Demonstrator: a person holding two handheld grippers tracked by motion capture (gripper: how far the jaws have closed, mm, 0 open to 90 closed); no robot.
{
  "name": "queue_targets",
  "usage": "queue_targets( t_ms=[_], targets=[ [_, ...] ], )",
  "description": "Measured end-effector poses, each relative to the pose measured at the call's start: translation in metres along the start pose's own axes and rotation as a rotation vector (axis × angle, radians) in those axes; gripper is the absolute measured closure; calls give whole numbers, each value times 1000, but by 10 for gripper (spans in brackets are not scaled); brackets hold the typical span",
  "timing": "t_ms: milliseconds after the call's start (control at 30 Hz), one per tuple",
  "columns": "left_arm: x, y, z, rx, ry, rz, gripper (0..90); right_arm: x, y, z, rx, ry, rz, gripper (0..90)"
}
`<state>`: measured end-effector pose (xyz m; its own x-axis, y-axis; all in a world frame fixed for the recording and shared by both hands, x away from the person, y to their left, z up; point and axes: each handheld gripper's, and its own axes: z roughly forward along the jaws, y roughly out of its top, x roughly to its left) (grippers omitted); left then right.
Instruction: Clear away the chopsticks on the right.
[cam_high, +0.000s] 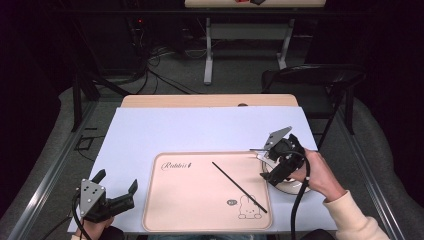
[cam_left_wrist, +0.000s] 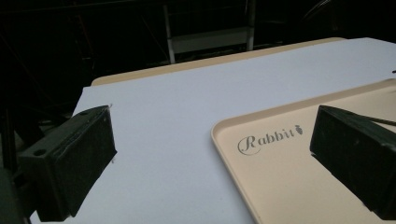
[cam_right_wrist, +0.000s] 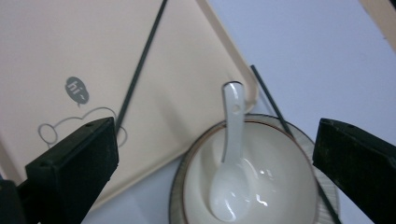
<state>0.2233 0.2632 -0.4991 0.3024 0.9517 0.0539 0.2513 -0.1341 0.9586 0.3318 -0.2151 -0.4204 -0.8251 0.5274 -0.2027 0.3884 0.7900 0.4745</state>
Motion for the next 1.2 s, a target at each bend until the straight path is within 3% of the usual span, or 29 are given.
queue_targets(
  t_ms=[200, 333, 533, 600, 733, 833, 1067, 1200],
  targets=[
    [0, 0, 0, 1, -1, 1, 0, -32, -6, -13, 31, -28, -7, 0],
    [0, 0, 0, 3, -1, 2, 0, -55, -10, -17, 52, -9, -12, 0],
    [-1, 0, 1, 5, -1, 2, 0, -89, -17, -16, 124, -37, -16, 0],
    [0, 0, 0, 2, 1, -1, 0, -100, -20, -15, 140, -26, -1, 0],
    [0, 0, 1, 3, 0, 0, 0, -117, -25, -11, 182, -17, -20, 0],
    [0, 0, 1, 2, 1, -1, 0, -126, -28, -4, 210, -14, -46, 0],
    [0, 0, 0, 2, 1, -1, 0, -140, -30, 20, 272, -4, -56, 5],
    [0, 0, 0, 2, 0, -1, 0, -144, -30, 33, 295, -11, -62, 168]
  ],
)
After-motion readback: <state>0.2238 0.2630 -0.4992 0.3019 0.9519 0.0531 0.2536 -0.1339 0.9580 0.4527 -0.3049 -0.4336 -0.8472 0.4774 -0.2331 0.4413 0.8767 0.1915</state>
